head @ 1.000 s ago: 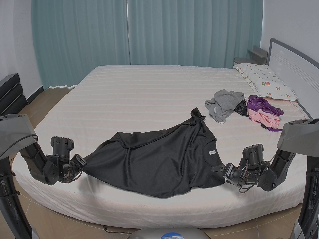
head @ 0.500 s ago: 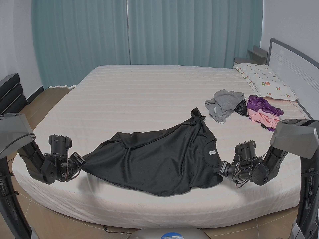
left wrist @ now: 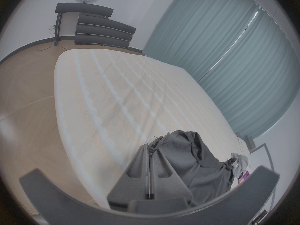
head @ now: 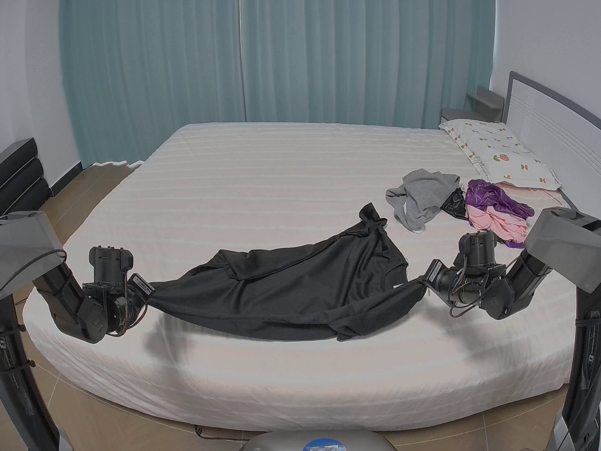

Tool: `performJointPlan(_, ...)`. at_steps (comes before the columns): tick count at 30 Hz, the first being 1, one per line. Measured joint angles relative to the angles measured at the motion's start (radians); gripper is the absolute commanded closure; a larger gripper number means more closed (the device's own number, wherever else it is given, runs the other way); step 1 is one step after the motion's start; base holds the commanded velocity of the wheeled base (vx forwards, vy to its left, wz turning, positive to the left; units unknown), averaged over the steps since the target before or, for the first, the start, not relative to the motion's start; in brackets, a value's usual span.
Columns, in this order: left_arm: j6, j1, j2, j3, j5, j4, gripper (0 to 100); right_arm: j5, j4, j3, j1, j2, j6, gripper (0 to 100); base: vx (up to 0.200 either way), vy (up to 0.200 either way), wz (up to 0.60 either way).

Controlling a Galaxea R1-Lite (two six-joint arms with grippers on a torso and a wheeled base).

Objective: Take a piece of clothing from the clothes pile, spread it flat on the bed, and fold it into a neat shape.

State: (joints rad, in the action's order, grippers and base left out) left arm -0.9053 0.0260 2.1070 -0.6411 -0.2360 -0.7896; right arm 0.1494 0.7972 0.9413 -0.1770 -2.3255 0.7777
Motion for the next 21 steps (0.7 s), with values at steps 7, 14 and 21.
performJointPlan(7,-0.046,-0.011,0.018,-0.011,0.012,-0.056,100,-0.006,-0.021,0.124,0.004,-0.027,0.022,100,0.000,0.000,0.00)
performJointPlan(14,-0.070,-0.014,0.063,-0.031,0.018,-0.069,100,-0.025,-0.083,0.304,-0.005,-0.092,0.040,100,0.000,0.000,0.00)
performJointPlan(21,-0.075,-0.013,0.100,-0.039,0.024,-0.074,100,-0.058,-0.154,0.471,-0.008,-0.201,0.046,0,0.000,0.000,0.00)
